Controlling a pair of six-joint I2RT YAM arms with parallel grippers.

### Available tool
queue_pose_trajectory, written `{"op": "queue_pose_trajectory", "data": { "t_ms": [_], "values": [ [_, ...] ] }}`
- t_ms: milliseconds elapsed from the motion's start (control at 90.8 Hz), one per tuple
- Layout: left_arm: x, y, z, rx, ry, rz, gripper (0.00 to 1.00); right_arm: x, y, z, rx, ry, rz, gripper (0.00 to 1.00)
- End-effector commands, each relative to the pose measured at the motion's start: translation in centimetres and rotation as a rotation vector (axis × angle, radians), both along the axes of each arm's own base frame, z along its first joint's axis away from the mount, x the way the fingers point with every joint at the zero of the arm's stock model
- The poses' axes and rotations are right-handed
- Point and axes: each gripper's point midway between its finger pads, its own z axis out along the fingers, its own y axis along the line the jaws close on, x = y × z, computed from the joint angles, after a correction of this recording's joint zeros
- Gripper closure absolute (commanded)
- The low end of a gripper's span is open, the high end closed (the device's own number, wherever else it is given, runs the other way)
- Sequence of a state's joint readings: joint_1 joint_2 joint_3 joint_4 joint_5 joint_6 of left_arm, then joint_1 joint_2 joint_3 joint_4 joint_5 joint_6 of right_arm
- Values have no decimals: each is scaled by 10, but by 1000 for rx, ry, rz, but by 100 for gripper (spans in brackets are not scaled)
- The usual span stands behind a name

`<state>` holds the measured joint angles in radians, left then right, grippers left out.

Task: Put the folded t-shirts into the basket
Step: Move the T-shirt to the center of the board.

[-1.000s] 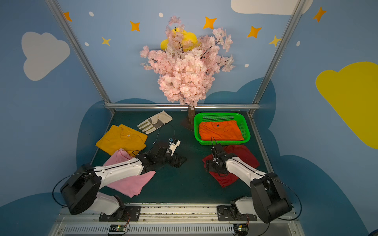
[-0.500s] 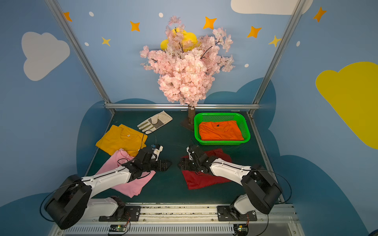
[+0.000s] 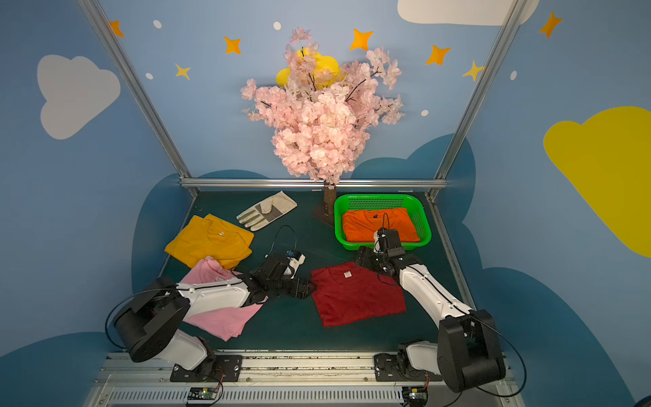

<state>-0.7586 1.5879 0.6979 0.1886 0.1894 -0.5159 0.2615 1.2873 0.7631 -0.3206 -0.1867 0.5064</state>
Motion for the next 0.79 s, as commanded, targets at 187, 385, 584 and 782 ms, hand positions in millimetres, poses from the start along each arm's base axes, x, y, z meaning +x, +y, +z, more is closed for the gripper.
{"op": "queue_pose_trajectory", "data": {
  "t_ms": [187,385,584,782],
  "values": [
    [8,-28,-32,207,-110,-59,22,-22,-20,-17,-46,48,27,20],
    [9,-27,-50,299,-158,-51,36,-24,-33,-17,-96,34,1,20],
    [12,-7,-55,347,-174,-12,63,-25,-56,-19,-162,31,-67,20],
    [16,28,-50,304,-114,0,69,-39,-50,-35,-111,79,-78,20]
  ]
}}
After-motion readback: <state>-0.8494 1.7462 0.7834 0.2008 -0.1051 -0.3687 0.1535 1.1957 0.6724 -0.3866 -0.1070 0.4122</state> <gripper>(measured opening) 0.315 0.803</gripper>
